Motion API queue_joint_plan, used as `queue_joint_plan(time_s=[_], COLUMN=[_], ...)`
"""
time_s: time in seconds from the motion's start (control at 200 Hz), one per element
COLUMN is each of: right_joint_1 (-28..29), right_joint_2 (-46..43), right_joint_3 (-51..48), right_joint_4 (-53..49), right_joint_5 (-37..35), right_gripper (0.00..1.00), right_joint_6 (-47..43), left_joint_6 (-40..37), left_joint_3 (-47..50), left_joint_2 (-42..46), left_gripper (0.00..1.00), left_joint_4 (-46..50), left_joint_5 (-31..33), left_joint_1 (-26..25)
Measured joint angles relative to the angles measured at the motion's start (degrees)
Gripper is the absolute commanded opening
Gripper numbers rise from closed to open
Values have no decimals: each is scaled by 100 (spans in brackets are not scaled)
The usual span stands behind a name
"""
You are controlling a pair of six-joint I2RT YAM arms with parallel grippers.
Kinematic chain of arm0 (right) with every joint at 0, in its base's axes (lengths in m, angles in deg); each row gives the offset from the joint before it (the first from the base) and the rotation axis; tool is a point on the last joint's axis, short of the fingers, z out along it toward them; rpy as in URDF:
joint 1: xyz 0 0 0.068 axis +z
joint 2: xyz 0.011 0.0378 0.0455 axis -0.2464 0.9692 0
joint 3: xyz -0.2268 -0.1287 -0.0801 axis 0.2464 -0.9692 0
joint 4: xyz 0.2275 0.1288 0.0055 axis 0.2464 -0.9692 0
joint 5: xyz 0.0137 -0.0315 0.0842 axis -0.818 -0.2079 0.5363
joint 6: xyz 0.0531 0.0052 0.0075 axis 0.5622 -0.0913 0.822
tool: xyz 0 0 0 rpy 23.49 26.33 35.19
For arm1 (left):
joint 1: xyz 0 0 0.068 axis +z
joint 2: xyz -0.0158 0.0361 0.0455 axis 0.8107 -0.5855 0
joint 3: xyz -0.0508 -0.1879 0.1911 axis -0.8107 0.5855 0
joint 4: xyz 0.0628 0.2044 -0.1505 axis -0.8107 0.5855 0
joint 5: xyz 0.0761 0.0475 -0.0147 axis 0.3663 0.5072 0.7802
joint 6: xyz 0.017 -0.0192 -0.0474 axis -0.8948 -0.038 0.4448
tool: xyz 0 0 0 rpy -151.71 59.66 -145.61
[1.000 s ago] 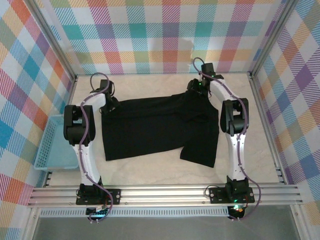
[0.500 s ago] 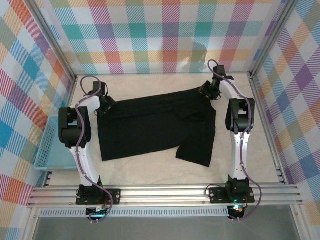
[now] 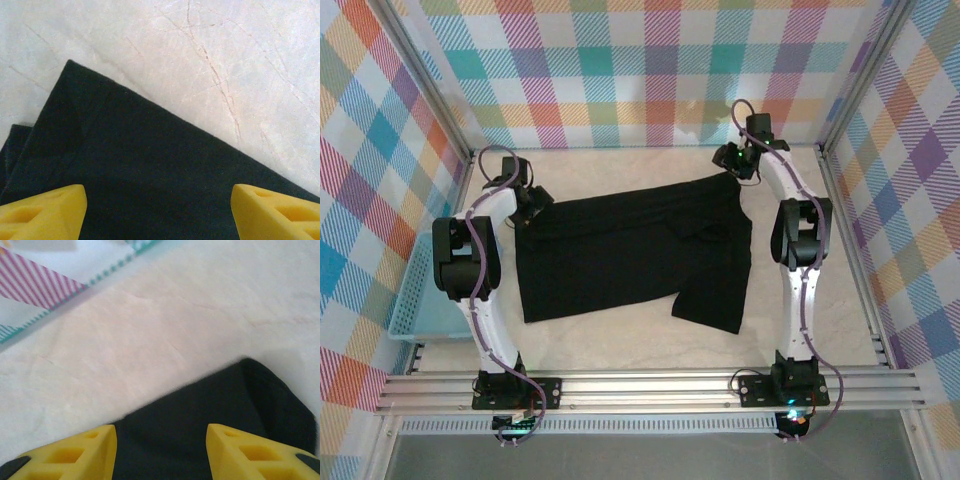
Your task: Fold the inside-out t-shirt
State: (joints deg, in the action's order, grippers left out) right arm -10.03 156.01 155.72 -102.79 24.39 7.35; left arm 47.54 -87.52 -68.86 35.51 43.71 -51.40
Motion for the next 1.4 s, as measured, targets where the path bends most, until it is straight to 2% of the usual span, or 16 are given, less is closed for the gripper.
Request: queue_joint_plan(time_s=[0.18,0.32,0.415,0.66,0.825,0.87,0.965,1.125,1.28,1.4], right_joint_1=[22,-61,-190,-568,-688,-693,-634,-393,-81,186], right_joint_2=[916,1331,1333,1338,1298,1180,573,-1268,-3237,-4323], right_joint_3=[1082,1200,1300,1401,1556,1436,704,-1189,-2975,-4247], right_joint_4=[-129,-391,-474,-682,-793,-800,-813,-597,-291,-160], right_joint_5=[109,85,31,-83,-94,-114,-173,-247,-315,-376], right_gripper=[51,49,46,44,49,52,55,59,61,62], right_joint_6=[111,376,577,780,632,551,352,103,39,37], left_joint_6=[57,225,326,452,376,306,256,258,332,514], left_joint_3=[-341,-376,-369,-323,-411,-459,-492,-328,645,1515], left_joint_2=[-420,-564,-568,-555,-535,-516,-345,588,2221,3187], left_gripper=[77,79,81,87,100,100,100,100,100,100], left_joint_4=[-24,-26,-68,-223,-138,4,455,1034,1231,1484], left_joint_5=[-118,-157,-229,-400,-463,-426,-262,85,511,894], left_joint_1=[9,83,146,188,101,59,-55,-354,-863,-1414])
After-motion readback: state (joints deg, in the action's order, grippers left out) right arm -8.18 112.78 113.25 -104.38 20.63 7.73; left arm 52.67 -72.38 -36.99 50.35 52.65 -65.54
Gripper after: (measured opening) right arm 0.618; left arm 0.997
